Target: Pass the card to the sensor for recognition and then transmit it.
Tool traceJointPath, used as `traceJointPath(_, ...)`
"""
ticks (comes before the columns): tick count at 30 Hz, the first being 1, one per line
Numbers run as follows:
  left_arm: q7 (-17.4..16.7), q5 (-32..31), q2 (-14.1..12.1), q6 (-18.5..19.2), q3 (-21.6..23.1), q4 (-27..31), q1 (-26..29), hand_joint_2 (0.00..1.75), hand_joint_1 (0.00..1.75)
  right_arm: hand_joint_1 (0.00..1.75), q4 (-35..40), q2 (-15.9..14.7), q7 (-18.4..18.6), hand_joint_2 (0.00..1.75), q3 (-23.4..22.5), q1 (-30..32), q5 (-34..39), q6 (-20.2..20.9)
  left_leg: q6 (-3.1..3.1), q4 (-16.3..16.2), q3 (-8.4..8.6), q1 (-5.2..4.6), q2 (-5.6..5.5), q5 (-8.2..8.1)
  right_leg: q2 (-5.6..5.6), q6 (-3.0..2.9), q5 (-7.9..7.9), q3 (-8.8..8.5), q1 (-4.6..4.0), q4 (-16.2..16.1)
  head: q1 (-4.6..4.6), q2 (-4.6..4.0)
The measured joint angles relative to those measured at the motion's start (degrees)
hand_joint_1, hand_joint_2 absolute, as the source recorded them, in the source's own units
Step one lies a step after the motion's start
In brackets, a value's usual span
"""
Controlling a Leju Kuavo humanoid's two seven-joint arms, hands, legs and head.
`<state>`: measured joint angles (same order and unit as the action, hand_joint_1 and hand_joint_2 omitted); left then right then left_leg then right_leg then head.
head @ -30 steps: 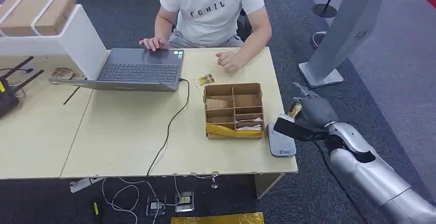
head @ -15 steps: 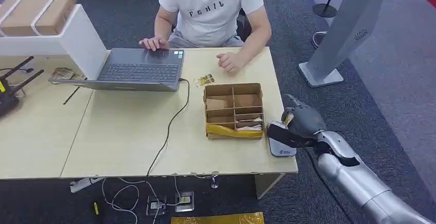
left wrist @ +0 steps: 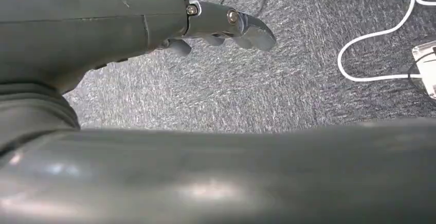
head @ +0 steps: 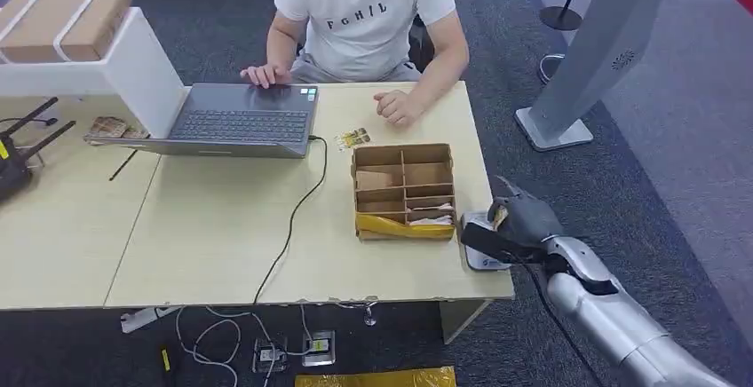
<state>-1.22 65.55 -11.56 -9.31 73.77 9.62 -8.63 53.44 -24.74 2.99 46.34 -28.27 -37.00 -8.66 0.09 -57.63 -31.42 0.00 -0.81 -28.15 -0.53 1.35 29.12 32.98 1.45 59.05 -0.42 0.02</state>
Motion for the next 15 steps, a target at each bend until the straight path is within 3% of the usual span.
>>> traceJointPath(15,0.44,0.0,-0.2,-0.31,0.04,0.0,-0.01,0.0,0.0,1.75,-0.24,0.63,0.37,1.75,-0.63,0.08,-0.02,0.04,0.0,0.0,0.03,0.0,0.03,0.0,0.07,-0.02,-0.02,-0.02,0.0,0.0,0.0,0.0)
